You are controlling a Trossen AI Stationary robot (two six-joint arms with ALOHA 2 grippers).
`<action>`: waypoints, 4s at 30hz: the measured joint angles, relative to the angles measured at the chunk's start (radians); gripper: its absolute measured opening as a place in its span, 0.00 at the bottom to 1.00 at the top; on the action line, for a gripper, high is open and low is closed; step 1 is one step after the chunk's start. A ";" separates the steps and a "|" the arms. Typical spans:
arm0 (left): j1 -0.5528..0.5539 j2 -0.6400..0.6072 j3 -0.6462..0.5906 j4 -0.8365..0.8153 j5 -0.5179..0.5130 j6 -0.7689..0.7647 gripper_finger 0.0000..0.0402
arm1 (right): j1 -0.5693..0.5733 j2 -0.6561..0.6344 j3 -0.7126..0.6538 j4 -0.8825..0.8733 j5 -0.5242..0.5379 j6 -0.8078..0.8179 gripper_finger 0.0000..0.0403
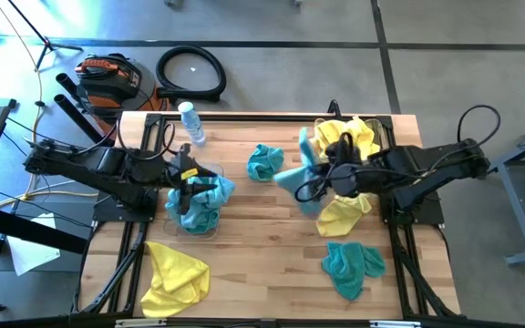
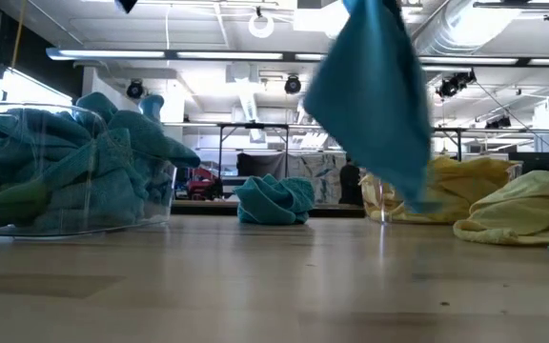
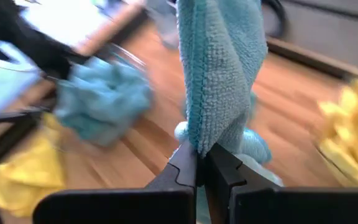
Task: Sort microfiber towel by color & place in baskets
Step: Put the blue microfiber cloth into the left transparent bin
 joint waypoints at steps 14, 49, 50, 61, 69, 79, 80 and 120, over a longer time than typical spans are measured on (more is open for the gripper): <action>0.048 0.174 0.001 0.443 -0.005 0.102 0.67 | -0.107 0.181 -0.015 0.808 -0.247 -0.661 0.00; 0.059 0.118 0.180 -0.161 -0.098 -0.024 0.01 | -0.133 0.229 -0.015 0.620 -0.349 -0.474 0.21; 0.059 0.113 0.214 -0.227 -0.105 -0.039 0.01 | -0.133 0.229 -0.015 0.608 -0.346 -0.469 0.24; 0.059 0.100 0.382 -0.803 -0.062 -0.338 0.00 | -0.133 0.228 -0.015 0.526 -0.227 -0.473 0.35; 0.059 0.108 0.153 -0.785 0.035 -0.412 0.00 | -0.133 0.228 -0.015 0.487 -0.175 -0.472 0.35; 0.082 0.163 -0.106 -0.427 0.159 -0.312 0.00 | -0.148 0.228 -0.015 0.454 -0.166 -0.464 0.35; 0.094 0.179 -0.121 -0.434 0.164 -0.312 0.00 | -0.151 0.228 -0.015 0.454 -0.166 -0.463 0.35; 0.151 0.366 -0.158 -0.372 0.222 -0.145 0.26 | -0.155 0.228 -0.015 0.256 -0.116 -0.328 0.35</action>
